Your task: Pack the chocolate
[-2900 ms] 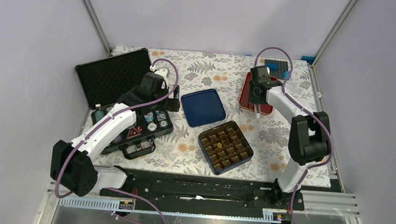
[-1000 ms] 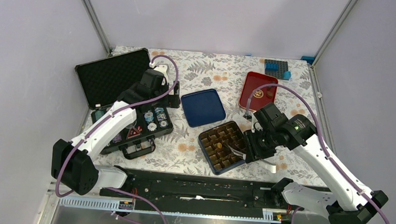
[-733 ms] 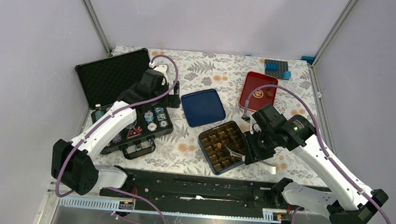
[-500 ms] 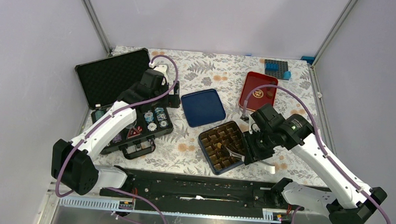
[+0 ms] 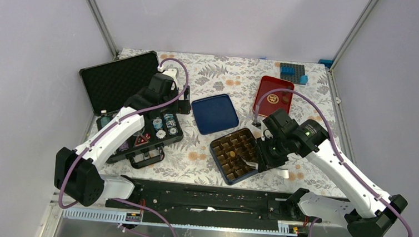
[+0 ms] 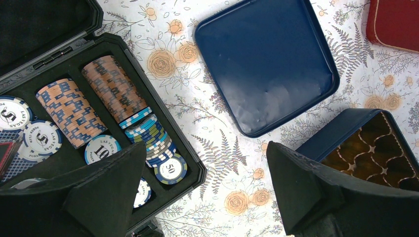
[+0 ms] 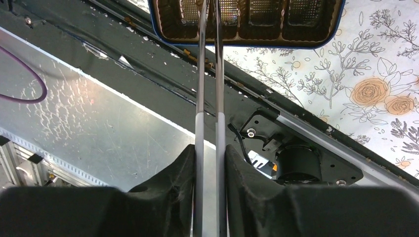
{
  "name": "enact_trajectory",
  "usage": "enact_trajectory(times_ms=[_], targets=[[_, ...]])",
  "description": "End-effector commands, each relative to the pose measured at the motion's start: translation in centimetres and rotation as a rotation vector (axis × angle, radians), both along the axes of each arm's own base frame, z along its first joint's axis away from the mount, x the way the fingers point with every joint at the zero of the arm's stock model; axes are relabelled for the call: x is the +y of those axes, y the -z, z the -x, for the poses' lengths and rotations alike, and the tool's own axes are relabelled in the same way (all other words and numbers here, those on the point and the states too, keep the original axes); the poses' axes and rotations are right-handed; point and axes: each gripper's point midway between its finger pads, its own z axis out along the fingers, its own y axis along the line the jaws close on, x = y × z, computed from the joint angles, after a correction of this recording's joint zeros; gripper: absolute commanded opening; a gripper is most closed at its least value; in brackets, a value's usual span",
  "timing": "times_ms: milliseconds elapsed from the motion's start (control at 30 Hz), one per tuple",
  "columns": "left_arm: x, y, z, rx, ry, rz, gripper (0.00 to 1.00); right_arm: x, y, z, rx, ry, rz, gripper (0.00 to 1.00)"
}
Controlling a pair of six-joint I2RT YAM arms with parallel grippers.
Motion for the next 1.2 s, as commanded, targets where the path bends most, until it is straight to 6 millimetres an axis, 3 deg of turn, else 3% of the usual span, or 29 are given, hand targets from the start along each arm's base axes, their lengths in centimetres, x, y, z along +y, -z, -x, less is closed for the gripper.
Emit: enact_trajectory(times_ms=[0, 100, 233, 433, 600, 733, 867, 1167], targets=[[-0.2, -1.2, -0.7, -0.043, -0.005, 0.021, 0.99, 0.4, -1.8, -1.1, -0.088, 0.005, -0.033, 0.25], [-0.2, -1.2, -0.7, -0.041, -0.004, 0.021, 0.99, 0.6, -3.6, -2.2, -0.163, 0.028, -0.06, 0.17], [-0.3, -1.5, -0.9, -0.052, -0.007, 0.025, 0.99, 0.3, -6.3, -4.8, -0.311, 0.099, -0.065, 0.17], [-0.5, -2.0, -0.9, -0.068, 0.0, 0.043, 0.99, -1.2, -8.9, -12.3, -0.614, 0.29, 0.063, 0.19], [-0.3, -1.5, -0.4, -0.065, 0.005, 0.043, 0.99, -4.1, -9.6, -18.5, -0.807, 0.528, 0.185, 0.27], [-0.5, -1.2, -0.3, -0.054, 0.021, 0.041, 0.99, -6.4, -7.6, -22.6, -0.791, 0.655, 0.128, 0.28], [-0.5, -1.7, -0.3, -0.066, 0.026, 0.042, 0.99, -7.7, -4.3, -25.1, -0.734, 0.677, 0.118, 0.31], [-0.5, -1.3, -0.5, -0.059, 0.026, 0.032, 0.99, -9.6, 0.4, -27.1, -0.619, 0.719, 0.14, 0.36]])
